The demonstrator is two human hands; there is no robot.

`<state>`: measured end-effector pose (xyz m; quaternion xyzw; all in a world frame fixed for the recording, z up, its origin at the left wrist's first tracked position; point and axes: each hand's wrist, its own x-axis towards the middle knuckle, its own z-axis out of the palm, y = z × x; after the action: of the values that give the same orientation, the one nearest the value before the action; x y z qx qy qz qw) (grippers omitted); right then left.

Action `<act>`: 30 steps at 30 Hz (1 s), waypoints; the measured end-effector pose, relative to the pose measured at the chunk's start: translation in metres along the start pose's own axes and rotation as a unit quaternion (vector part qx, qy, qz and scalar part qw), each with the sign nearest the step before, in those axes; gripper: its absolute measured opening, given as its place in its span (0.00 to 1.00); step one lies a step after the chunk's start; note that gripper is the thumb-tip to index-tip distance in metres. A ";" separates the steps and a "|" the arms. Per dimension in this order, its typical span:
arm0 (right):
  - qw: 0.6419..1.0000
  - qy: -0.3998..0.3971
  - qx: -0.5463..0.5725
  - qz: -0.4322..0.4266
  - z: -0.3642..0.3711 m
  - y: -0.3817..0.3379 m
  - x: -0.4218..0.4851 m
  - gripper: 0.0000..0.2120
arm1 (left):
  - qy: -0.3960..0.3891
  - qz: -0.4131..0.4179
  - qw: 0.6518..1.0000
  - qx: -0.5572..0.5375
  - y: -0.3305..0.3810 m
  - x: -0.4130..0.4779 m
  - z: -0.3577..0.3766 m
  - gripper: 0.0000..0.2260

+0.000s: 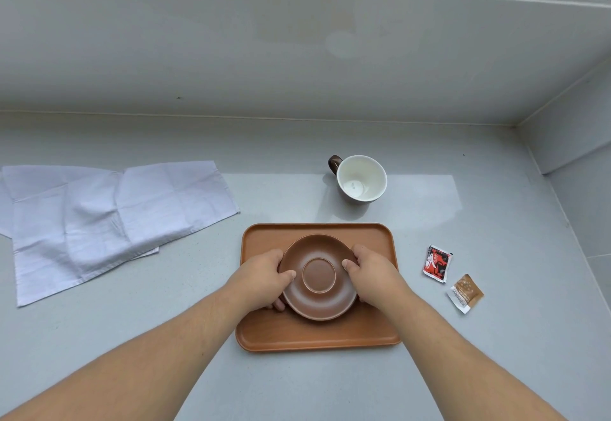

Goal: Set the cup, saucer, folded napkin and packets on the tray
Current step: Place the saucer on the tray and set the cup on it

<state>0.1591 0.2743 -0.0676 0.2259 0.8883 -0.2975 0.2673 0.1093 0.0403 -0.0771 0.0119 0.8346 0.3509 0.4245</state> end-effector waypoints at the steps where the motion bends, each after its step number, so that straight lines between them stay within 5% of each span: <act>1: 1.000 0.001 0.001 -0.001 0.000 0.000 0.000 0.08 | 0.000 0.001 1.000 -0.001 0.000 0.000 0.000 0.06; 30: 1.000 0.004 0.004 -0.009 0.002 0.005 0.002 0.07 | -0.014 0.003 1.000 -0.017 -0.002 0.000 -0.003 0.04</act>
<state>0.1611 0.2770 -0.0718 0.2200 0.8901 -0.3024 0.2604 0.1078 0.0377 -0.0770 0.0126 0.8227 0.3660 0.4348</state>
